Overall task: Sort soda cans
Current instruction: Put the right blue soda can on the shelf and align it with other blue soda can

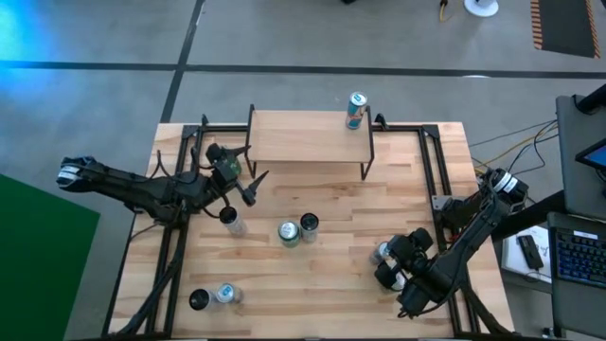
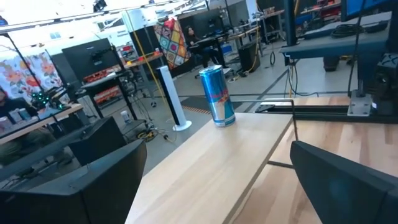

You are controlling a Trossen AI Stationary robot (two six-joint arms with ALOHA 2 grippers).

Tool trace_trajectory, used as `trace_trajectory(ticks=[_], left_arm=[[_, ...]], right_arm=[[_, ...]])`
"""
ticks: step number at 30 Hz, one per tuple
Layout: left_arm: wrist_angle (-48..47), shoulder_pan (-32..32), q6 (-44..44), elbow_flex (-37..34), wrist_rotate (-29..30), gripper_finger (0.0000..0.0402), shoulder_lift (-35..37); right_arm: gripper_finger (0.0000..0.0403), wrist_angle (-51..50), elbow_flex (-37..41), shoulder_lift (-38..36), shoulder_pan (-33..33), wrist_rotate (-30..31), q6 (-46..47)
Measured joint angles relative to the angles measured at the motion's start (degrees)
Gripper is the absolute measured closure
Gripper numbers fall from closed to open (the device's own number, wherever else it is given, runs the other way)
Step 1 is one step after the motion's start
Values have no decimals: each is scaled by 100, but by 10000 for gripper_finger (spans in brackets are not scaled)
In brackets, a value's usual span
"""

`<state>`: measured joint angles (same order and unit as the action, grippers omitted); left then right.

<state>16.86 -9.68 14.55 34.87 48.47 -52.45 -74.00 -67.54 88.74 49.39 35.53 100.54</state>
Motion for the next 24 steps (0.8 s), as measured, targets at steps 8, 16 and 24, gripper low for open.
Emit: trace_trajectory(ticks=[8, 16, 24], left_arm=[[12, 31, 0, 0, -2, 19, -15], [50, 51, 0, 0, -2, 19, -13], [70, 58, -53, 0, -4, 19, -13]], right_arm=[[59, 412, 362, -57, -9, -165, 51], [150, 521, 382, -205, -71, -105, -111], [176, 514, 128, -554, -626, 310, -1311]])
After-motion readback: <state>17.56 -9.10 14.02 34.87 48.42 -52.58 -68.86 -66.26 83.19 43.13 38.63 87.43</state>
